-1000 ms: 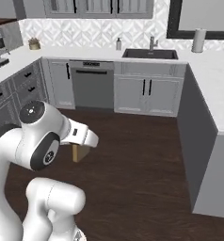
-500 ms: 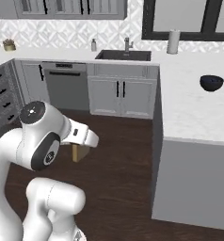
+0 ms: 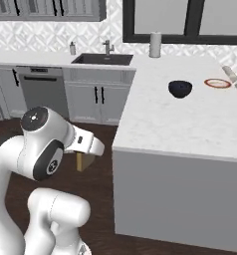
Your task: Start the toaster. Once the lever pops up, take the bread to the plate on the dining counter.
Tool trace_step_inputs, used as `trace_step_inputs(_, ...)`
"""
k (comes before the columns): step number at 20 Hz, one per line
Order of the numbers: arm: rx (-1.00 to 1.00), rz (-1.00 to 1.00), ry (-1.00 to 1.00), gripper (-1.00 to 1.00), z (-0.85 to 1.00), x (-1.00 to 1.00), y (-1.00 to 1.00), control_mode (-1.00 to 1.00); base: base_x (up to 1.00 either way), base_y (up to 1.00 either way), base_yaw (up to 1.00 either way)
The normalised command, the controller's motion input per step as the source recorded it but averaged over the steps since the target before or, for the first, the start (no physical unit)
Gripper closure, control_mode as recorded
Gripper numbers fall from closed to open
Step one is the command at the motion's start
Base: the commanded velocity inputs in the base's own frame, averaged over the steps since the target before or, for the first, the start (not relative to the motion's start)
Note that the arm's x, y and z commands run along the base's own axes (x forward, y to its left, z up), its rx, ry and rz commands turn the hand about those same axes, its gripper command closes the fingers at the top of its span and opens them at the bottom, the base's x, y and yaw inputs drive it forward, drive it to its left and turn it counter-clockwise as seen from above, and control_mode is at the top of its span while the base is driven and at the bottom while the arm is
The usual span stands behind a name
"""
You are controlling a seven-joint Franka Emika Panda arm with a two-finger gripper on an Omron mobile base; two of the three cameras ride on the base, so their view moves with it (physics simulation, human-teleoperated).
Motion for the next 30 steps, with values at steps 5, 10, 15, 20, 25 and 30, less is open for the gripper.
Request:
trace_step_inputs(5, 0.0, 0.0, 0.0, 1.0, 0.0, 0.0, 0.0, 1.0, 0.52, -1.0, 0.0)
trace_step_inputs(10, 0.0, 0.0, 0.0, 1.0, 0.0, 0.0, 0.0, 1.0, 0.51, -1.0, 0.0)
trace_step_inputs(15, 0.0, 0.0, 0.0, 1.0, 0.0, 0.0, 0.0, 1.0, 0.52, -1.0, 0.0)
trace_step_inputs(20, 0.0, 0.0, 0.0, 1.0, 0.0, 0.0, 0.0, 1.0, 0.54, -1.0, 0.0)
trace_step_inputs(25, 0.0, 0.0, 0.0, 1.0, 0.0, 0.0, 0.0, 1.0, 0.36, -1.0, 0.0)
trace_step_inputs(30, 0.0, 0.0, 0.0, 1.0, 0.0, 0.0, 0.0, 1.0, 0.01, -1.0, 0.0)
